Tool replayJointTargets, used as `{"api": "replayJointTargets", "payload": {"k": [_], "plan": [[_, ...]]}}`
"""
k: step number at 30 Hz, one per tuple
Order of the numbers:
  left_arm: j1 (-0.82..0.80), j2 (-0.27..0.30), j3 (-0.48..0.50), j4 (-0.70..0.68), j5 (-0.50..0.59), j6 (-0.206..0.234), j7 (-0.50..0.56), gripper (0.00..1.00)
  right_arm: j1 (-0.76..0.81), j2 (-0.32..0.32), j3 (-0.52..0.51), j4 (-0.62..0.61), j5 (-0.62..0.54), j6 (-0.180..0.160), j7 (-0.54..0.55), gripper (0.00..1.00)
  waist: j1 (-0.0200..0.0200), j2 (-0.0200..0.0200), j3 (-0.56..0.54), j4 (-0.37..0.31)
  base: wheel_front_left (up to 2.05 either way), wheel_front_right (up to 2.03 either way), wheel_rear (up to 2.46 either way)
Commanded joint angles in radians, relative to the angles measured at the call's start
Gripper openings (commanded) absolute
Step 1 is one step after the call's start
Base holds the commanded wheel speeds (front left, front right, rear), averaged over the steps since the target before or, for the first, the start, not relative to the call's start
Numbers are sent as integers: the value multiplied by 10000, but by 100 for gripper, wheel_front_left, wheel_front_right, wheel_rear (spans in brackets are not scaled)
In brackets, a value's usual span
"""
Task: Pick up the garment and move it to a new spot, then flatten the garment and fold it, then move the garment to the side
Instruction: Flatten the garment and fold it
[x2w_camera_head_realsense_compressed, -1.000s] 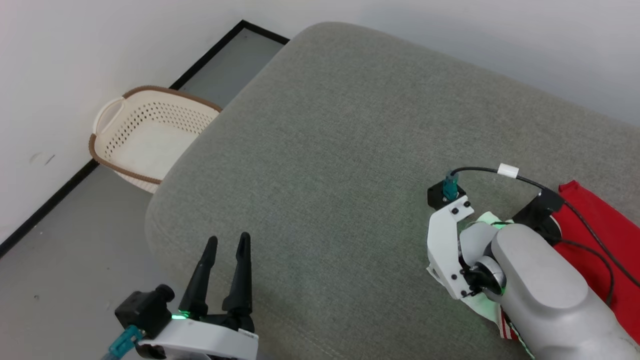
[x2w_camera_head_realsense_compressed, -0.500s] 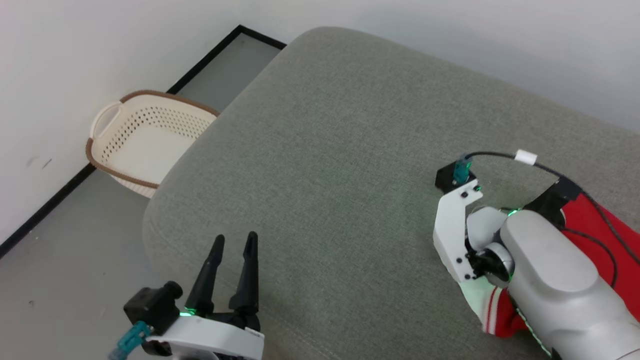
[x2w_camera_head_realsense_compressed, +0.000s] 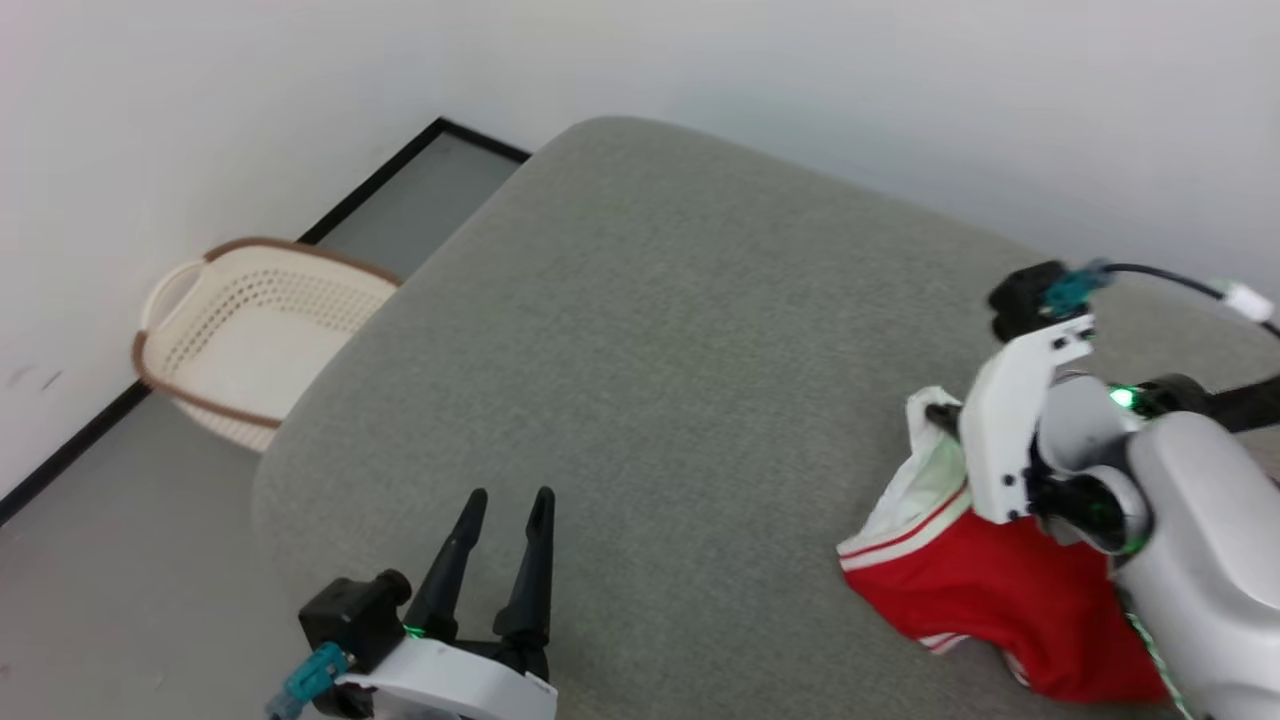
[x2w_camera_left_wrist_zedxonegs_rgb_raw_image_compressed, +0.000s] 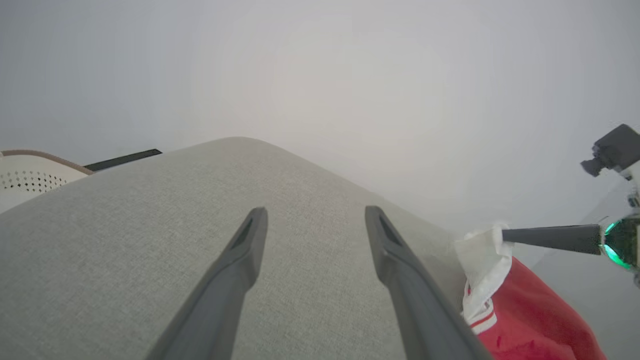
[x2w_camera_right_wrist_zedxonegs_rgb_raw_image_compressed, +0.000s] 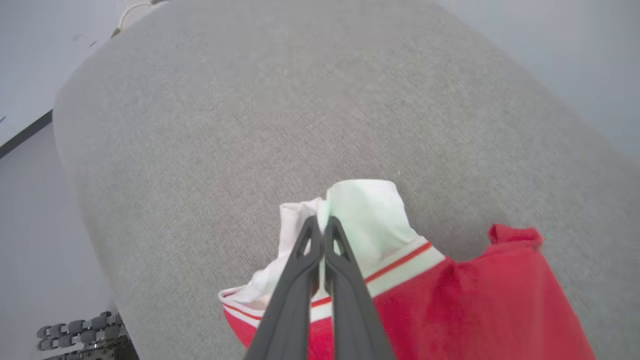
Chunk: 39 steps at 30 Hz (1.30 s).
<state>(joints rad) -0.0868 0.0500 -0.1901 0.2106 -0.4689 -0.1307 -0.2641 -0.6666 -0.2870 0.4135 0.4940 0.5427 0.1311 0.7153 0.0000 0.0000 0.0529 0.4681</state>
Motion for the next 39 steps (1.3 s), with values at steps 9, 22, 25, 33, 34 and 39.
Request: {"api": "replayJointTargets", "payload": {"k": [9, 22, 25, 33, 34, 39], "plan": [[-79, 6, 168, 9, 241, -1, -2, 100, 1865, -772, -2314, -3031, 2, -7, 729, 0, 0, 0, -167, -1603, 0, 0, 0], [-299, 182, 79, -14, 337, -1, -1, 100, 3566, -1400, -5628, -4270, -1016, -7, 1100, 0, 0, 0, 207, -2808, 0, 0, 0], [-391, 244, 7, 17, 325, -1, -1, 100, 3735, -1630, -6046, -4084, -1225, -9, 981, 0, 0, 0, 341, -2921, 0, 0, 0], [-622, 337, -300, 62, 320, -1, -1, 100, 3815, -2357, -6828, -2809, -1859, -9, 311, 0, 0, 0, 656, -2900, 0, 0, 0], [-661, 348, -357, 70, 309, -1, -1, 100, 3832, -2424, -6975, -2571, -1936, -9, 254, 0, 0, 0, 697, -2857, 0, 0, 0], [-736, 385, -543, 86, 287, -1, -1, 100, 4044, -2652, -7750, -1568, -2562, -9, -129, 0, 0, 0, 853, -2620, 0, 0, 0]]}}
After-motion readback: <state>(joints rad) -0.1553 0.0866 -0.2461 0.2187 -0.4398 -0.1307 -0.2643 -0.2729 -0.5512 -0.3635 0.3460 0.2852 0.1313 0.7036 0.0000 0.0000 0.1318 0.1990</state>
